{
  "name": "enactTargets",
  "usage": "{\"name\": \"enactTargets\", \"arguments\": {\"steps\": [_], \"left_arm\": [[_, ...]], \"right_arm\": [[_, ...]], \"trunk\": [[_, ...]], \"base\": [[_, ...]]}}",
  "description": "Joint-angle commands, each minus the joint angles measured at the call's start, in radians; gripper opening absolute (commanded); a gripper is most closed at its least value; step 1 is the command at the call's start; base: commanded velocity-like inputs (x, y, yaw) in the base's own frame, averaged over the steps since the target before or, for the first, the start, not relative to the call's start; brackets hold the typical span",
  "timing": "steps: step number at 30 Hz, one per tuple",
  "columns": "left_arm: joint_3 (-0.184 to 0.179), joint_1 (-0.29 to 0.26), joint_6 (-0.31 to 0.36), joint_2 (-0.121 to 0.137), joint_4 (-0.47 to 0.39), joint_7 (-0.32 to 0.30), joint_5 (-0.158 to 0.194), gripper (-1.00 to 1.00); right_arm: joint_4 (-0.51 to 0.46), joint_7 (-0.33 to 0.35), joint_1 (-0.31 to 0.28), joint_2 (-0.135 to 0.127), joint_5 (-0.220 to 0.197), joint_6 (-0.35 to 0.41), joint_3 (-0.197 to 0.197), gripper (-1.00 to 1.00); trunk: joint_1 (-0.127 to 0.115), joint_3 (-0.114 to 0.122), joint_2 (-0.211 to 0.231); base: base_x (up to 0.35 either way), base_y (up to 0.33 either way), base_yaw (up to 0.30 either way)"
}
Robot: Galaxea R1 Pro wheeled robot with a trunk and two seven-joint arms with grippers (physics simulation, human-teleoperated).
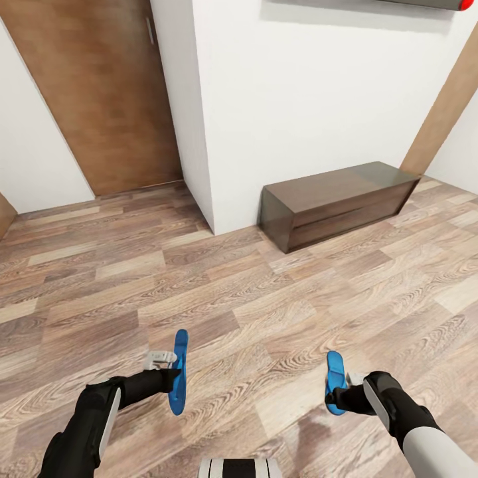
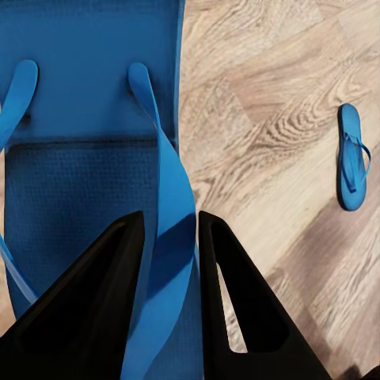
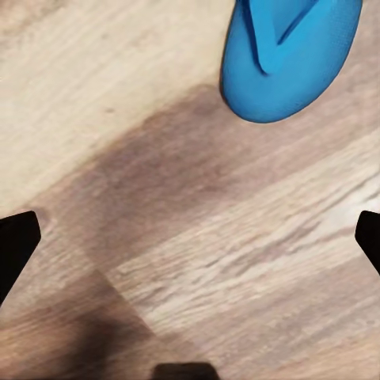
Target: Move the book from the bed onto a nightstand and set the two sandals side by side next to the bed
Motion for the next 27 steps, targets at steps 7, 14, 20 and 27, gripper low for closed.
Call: {"name": "enactTargets", "arguments": {"steps": [7, 14, 20, 27], "left_arm": [[0.004, -0.001, 0.006, -0.001, -0.001, -0.006, -0.008, -1.0], [0.003, -0.001, 0.005, -0.023, 0.022, -0.003, -0.009, -1.0], [0.004, -0.001, 0.004, -0.04, 0.026, -0.001, -0.01, -1.0], [0.004, -0.001, 0.003, -0.041, 0.027, -0.001, -0.01, -1.0]], "right_arm": [[-0.001, -0.006, 0.0, 0.005, -0.002, 0.001, -0.001, 1.0], [0.001, -0.011, 0.0, 0.009, 0.004, -0.073, 0.002, 1.0], [0.001, -0.012, 0.0, 0.009, 0.004, -0.08, -0.002, 1.0], [0.001, -0.015, 0.0, 0.009, 0.004, -0.082, -0.005, 1.0]], "trunk": [[0.0, -0.001, 0.0], [0.0, -0.001, 0.0], [0.0, -0.001, 0.0], [0.0, -0.001, 0.0]], "base": [[0.08, 0.0, 0.0], [0.306, 0.0, 0.0], [0.328, -0.014, 0.0], [0.102, -0.03, 0.0]]}}
